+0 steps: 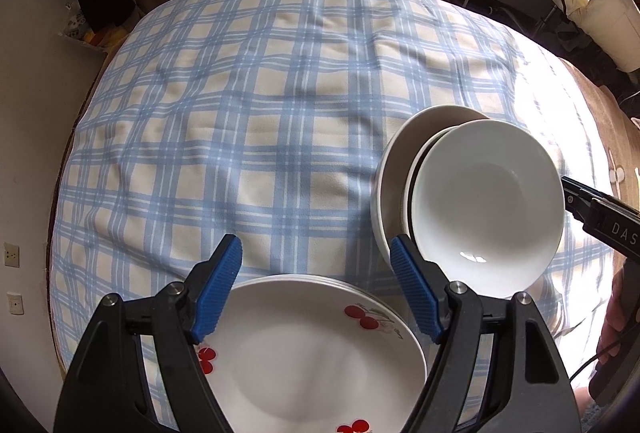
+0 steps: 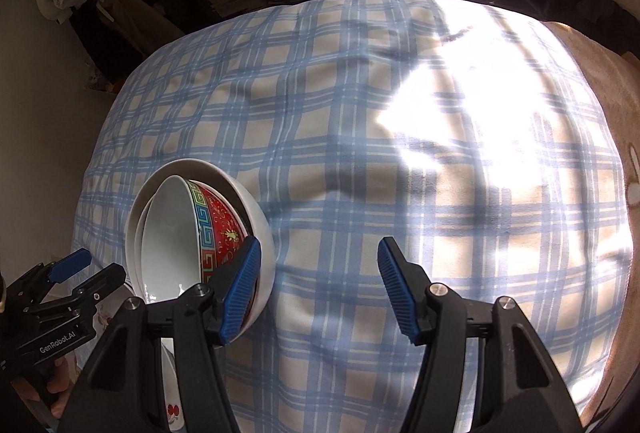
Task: Organize plates and bowls
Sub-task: 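Close both tools on the rims of the stacked plates and bowls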
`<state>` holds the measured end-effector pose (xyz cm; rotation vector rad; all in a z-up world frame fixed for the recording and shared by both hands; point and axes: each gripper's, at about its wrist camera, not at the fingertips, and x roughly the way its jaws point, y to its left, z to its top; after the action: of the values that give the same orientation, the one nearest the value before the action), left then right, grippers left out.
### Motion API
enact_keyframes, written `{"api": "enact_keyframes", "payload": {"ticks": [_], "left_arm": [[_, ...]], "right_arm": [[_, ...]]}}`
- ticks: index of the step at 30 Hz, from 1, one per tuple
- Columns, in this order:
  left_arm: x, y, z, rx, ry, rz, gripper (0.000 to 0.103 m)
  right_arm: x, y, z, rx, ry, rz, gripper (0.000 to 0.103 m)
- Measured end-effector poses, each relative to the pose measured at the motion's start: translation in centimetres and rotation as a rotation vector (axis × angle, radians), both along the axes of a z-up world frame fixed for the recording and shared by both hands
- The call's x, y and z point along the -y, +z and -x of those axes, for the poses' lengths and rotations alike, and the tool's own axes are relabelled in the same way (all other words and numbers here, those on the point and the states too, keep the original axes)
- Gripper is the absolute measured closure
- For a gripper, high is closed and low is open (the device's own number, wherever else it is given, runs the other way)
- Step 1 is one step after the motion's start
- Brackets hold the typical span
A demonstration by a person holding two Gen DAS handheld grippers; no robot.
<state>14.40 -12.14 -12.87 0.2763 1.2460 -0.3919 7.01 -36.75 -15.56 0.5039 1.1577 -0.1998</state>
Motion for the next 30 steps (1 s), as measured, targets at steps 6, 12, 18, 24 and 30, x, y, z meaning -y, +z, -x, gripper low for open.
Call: {"api": "enact_keyframes", "payload": {"ticks": [6, 12, 18, 24, 30], "left_arm": [[0.4, 0.2, -0.1, 0.012, -0.004, -0.015, 0.027], [0.3, -0.2, -0.4, -0.013, 0.009, -0.006, 0.027], [0.3, -0.6, -0.5, -0.009, 0.000, -0.033, 0.027], [0.3, -1.0, -0.5, -0.023, 0.000, -0.025, 0.027], [0.6, -1.0, -0.3, -0.022, -0.019, -0.042, 0.027]], "right_arm": [[0.2, 0.2, 0.2, 0.014, -0.011, -0.031, 0.039], [-0.2, -0.2, 0.0, -0.003, -0.004, -0.017, 0.039], [-0.1, -0.4, -0.3, -0.005, -0.006, -0.021, 0.039], [-0.1, -0.4, -0.3, -0.003, -0.004, -0.016, 0.039], [-0.1, -0.4, -0.3, -0.002, -0.003, -0.014, 0.039]]}}
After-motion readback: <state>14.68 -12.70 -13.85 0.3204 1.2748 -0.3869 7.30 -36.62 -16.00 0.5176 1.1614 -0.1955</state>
